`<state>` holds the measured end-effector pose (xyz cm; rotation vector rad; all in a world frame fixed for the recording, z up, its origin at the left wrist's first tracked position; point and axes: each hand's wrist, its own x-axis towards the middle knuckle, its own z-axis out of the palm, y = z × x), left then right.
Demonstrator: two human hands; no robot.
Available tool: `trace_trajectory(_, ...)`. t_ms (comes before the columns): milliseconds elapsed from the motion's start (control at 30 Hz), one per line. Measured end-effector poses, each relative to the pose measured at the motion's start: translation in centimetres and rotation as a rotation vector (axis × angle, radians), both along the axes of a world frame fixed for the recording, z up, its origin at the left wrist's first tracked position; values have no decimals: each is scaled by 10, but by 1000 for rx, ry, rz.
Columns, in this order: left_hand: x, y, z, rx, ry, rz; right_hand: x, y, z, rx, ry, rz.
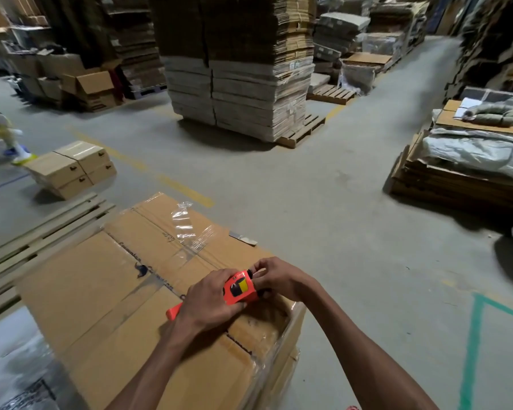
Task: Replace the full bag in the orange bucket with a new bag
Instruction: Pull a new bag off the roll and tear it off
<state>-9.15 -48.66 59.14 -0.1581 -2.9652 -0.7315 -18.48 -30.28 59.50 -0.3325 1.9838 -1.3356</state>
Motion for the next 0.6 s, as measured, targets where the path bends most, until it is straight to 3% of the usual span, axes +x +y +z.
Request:
trace_trajectory(167, -5, 3, 1, -39, -67, 9, -6, -16, 1, 104, -17, 33)
trace_trajectory(467, -5, 0, 9, -211, -154, 35, -7, -2, -9, -36, -84, -127)
trace_trajectory(600, 0, -2, 6, -198, -151, 42, -17, 23, 4, -87, -124, -197)
